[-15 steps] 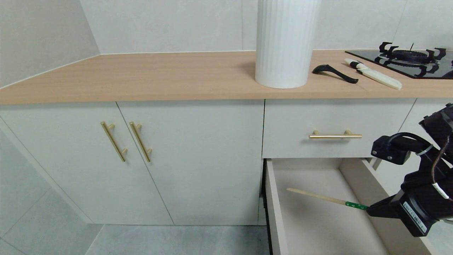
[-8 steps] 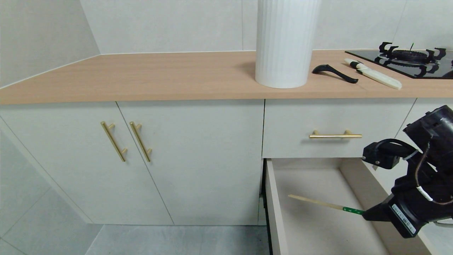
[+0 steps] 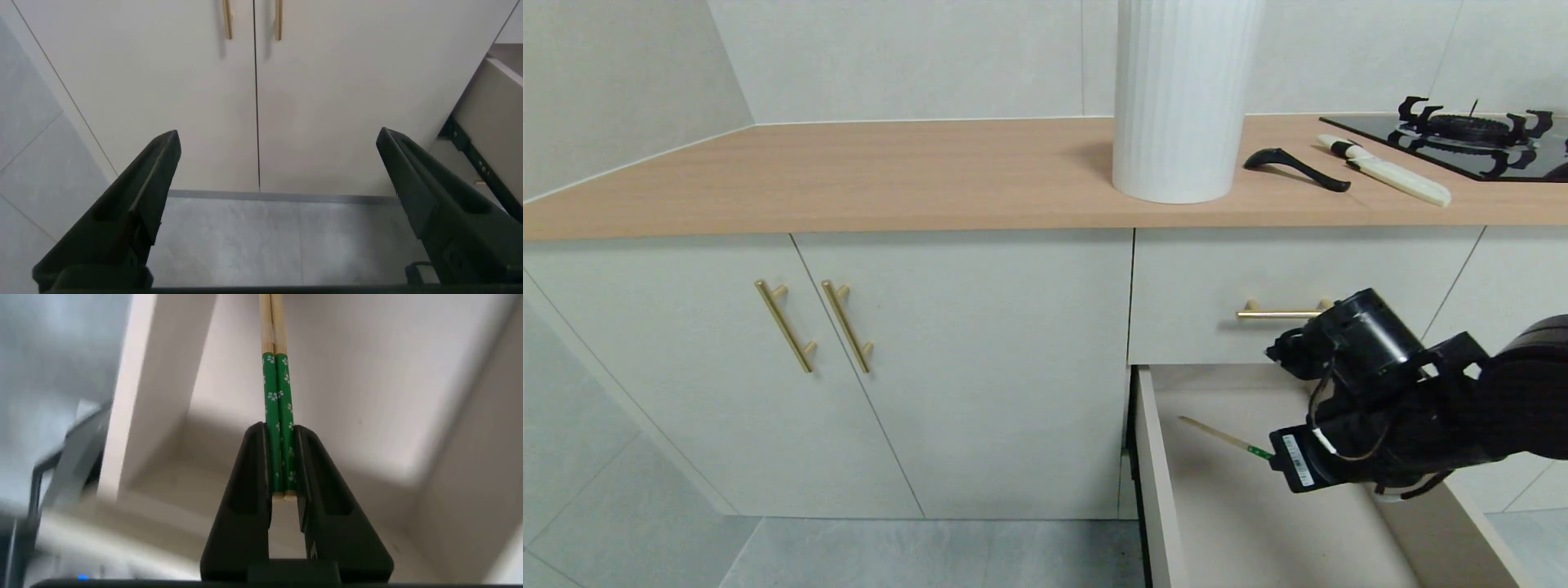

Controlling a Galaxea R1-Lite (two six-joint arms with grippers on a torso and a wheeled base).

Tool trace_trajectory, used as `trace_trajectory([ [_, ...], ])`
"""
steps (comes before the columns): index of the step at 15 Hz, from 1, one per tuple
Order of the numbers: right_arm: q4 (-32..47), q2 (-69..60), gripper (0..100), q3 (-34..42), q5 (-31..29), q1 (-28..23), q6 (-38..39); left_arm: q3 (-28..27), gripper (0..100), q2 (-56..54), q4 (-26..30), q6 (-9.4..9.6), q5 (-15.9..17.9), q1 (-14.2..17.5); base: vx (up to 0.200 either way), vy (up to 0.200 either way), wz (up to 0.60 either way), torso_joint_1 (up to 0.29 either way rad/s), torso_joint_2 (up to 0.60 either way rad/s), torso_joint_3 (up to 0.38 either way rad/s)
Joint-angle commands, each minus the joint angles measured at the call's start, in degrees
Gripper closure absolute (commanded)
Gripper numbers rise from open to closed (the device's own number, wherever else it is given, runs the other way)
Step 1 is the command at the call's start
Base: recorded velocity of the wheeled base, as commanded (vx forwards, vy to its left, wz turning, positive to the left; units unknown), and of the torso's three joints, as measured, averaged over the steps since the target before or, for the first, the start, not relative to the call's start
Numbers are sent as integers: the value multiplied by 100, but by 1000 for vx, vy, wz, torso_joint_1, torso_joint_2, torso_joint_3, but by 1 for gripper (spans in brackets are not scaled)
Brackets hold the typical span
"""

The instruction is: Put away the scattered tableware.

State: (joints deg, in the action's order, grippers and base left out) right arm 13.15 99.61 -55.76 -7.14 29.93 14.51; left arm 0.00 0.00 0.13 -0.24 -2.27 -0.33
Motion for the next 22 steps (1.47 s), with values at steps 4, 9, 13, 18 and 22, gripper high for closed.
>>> trace_trajectory([
  [4,-964,999,100,12,-261,48,492,0,0,0,-5,-2,-2,-2,0,0,0,0,0,0],
  [9,-1394,1447,100,21,-648,22,536,0,0,0,-5,-2,-2,-2,0,0,0,0,0,0],
  [13,-1764,1834,100,39,-806,-22,553,0,0,0,-5,-2,-2,-2,0,0,0,0,0,0],
  [18,-1755,2229,100,56,-815,-13,536,0,0,0,-5,-2,-2,7,0,0,0,0,0,0],
  [22,-1772,2607,100,30,-806,31,536,0,0,0,-5,-2,-2,-2,0,0,0,0,0,0],
])
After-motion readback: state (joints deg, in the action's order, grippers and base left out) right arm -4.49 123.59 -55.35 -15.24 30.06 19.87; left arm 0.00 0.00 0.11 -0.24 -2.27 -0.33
